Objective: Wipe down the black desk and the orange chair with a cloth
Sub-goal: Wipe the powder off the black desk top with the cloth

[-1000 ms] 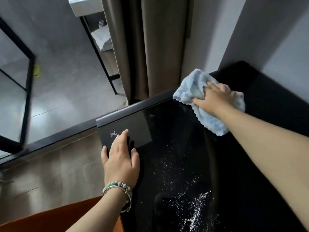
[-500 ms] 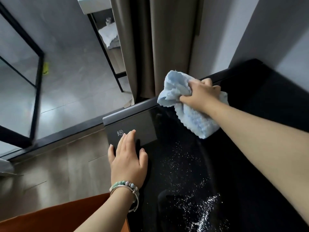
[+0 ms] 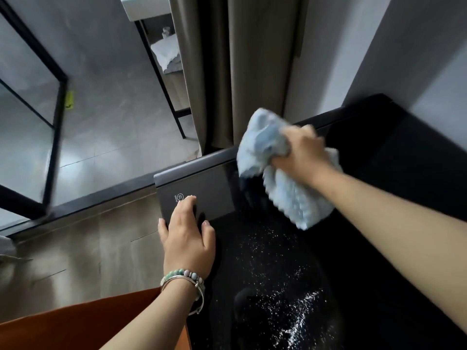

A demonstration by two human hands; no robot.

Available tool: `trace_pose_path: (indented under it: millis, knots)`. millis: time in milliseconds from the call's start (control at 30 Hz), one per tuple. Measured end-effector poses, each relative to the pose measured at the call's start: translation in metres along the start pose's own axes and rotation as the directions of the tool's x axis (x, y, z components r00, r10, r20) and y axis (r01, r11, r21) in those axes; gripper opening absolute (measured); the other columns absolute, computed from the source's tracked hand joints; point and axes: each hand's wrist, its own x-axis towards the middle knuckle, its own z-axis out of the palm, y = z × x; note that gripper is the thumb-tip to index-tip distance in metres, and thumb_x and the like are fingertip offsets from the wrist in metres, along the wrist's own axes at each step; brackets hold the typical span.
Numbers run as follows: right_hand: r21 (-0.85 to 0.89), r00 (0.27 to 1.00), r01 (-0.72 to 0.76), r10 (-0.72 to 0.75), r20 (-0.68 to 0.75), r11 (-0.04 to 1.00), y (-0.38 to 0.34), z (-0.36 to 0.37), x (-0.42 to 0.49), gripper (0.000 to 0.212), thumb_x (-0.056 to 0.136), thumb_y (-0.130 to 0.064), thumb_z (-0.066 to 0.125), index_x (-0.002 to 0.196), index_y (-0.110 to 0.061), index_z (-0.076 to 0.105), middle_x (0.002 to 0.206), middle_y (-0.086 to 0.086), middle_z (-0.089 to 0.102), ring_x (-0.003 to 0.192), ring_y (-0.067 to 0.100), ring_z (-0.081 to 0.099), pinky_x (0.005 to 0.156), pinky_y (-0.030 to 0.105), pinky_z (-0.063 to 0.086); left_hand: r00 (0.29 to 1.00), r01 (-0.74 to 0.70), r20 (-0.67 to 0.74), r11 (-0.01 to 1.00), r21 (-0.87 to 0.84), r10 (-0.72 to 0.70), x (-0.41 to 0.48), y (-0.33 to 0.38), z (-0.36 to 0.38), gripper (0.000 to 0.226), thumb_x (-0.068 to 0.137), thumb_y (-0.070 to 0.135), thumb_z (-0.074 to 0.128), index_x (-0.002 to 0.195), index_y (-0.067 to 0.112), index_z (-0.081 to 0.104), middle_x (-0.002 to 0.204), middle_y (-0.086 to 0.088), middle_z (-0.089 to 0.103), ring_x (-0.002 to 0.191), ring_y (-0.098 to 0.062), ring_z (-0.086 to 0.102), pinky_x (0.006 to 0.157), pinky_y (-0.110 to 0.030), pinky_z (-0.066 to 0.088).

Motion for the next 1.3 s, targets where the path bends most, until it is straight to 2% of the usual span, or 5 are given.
trace_pose_path:
  millis: [167, 467, 833, 1200, 1300]
  knots:
    - [-0.319, 0.921, -0.331, 0.378, 0.095, 0.888, 0.022, 0.007, 0.02, 0.056, 0.076, -0.064, 0.039, 0.127, -0.04, 0.04, 0.141, -0.002, 0.034, 0.13, 0.032, 0.024, 0.1, 0.054, 0.024, 1.0, -0.017, -0.01, 0.999, 0.037, 0.018, 0.001, -0.002, 0.002, 0.052, 0.078, 0.028, 0.037, 0.126, 0.011, 0.049, 0.129, -0.005, 0.052, 0.128, -0.024, 0.041, 0.113, -0.045, 0.005]
    - [-0.04, 0.902, 0.262, -0.23, 0.364, 0.964, -0.051, 0.039, -0.04, 0.018, 0.076, -0.036, 0.056, 0.092, -0.036, 0.048, 0.093, -0.02, 0.046, 0.106, 0.016, 0.037, 0.079, 0.039, 0.025, 0.914, 0.233, -0.203, 0.865, -0.445, -0.351, 0.009, -0.009, -0.016, 0.045, 0.076, 0.022, 0.037, 0.118, 0.016, 0.052, 0.119, -0.009, 0.057, 0.099, -0.012, 0.054, 0.089, -0.023, 0.036]
    - [-0.037, 0.877, 0.273, -0.233, 0.421, 0.961, -0.14, 0.087, 0.004, 0.052, 0.081, -0.037, 0.052, 0.128, -0.05, 0.035, 0.129, 0.0, 0.047, 0.131, 0.022, 0.023, 0.1, 0.057, 0.019, 0.743, 0.59, -0.147, 0.743, -0.316, -0.653, 0.008, -0.034, -0.05, 0.037, 0.088, 0.006, 0.042, 0.121, 0.018, 0.055, 0.124, -0.004, 0.059, 0.11, -0.026, 0.054, 0.089, -0.031, 0.039]
    - [0.142, 0.57, 0.647, -0.599, 0.563, 0.749, -0.109, 0.047, -0.101, 0.025, 0.077, -0.028, 0.06, 0.1, -0.036, 0.06, 0.097, -0.017, 0.062, 0.101, 0.005, 0.035, 0.085, 0.04, 0.031, 0.846, 0.507, -0.074, 0.84, -0.195, -0.528, -0.006, -0.024, -0.063, 0.026, 0.086, 0.009, 0.046, 0.104, 0.017, 0.063, 0.108, -0.007, 0.065, 0.097, -0.027, 0.055, 0.078, -0.027, 0.037]
    - [0.187, 0.634, 0.601, -0.605, 0.482, 0.777, -0.087, 0.021, -0.107, 0.027, 0.072, -0.025, 0.065, 0.098, -0.035, 0.063, 0.086, -0.014, 0.06, 0.095, 0.005, 0.037, 0.083, 0.035, 0.029, 0.907, 0.406, -0.043, 0.898, -0.172, -0.418, -0.017, -0.016, -0.057, 0.027, 0.088, 0.01, 0.046, 0.108, 0.018, 0.063, 0.112, -0.005, 0.064, 0.1, -0.023, 0.055, 0.077, -0.023, 0.034]
